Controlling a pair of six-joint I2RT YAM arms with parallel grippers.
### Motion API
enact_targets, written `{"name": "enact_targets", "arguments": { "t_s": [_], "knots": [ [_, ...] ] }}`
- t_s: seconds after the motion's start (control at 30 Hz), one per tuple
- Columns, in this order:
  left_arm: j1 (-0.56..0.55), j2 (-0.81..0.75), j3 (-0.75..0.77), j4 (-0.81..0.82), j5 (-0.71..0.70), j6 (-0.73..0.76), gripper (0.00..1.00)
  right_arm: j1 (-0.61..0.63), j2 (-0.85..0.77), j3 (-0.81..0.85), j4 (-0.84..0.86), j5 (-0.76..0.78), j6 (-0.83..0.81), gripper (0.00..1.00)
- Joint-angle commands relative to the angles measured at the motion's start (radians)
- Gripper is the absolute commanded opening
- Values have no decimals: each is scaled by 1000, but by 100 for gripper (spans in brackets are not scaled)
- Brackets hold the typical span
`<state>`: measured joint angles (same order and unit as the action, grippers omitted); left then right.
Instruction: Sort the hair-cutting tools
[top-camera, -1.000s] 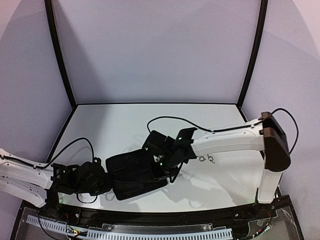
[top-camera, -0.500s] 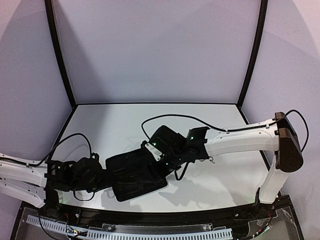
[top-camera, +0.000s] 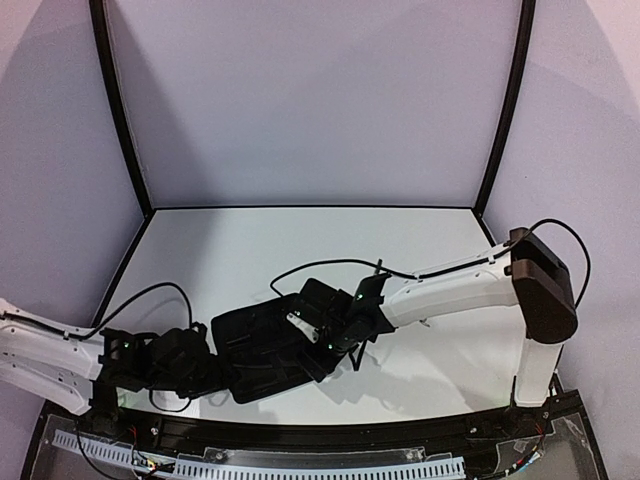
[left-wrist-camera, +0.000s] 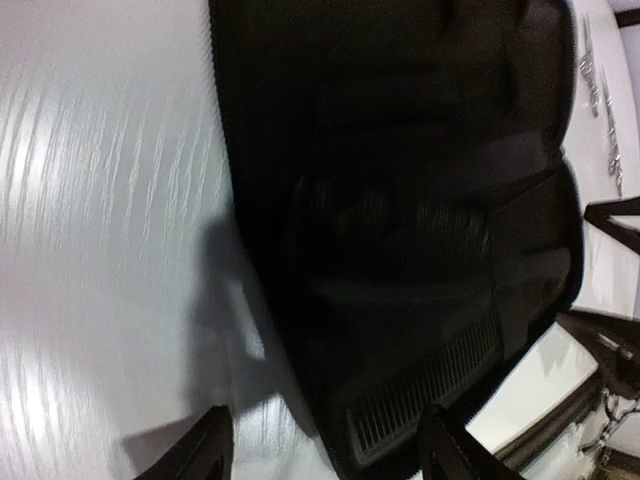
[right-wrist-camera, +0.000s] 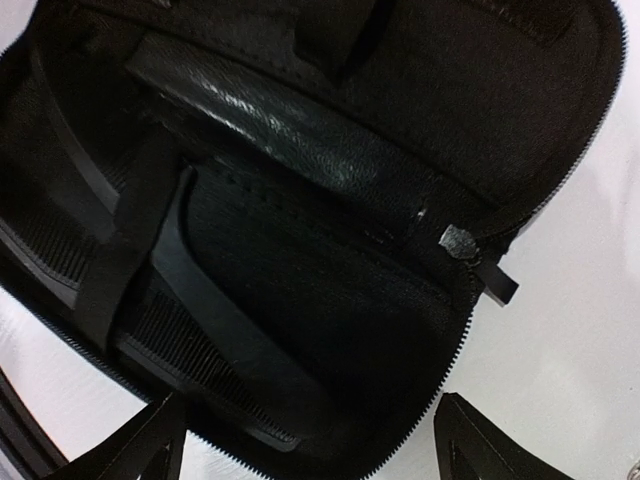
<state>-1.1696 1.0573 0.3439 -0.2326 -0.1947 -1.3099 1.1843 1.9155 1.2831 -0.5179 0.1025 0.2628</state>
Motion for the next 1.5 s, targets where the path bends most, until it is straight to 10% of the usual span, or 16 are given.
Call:
{"name": "enact_targets", "arguments": {
  "t_s": [0.0, 0.33, 1.03, 1.47],
  "knots": [
    [-29, 150, 75, 25, 51, 13, 58, -5, 26, -11, 18, 35, 1, 84],
    [-45, 469, 249, -119, 32, 54, 18, -21, 50, -23, 5, 105, 83, 66],
    [-45, 524, 255, -200, -25, 57, 7, -70, -1, -32, -29, 215, -44, 57],
    [222, 508, 461, -324, -217, 370, 12, -124, -437, -139, 19, 38, 128, 97]
  ]
}}
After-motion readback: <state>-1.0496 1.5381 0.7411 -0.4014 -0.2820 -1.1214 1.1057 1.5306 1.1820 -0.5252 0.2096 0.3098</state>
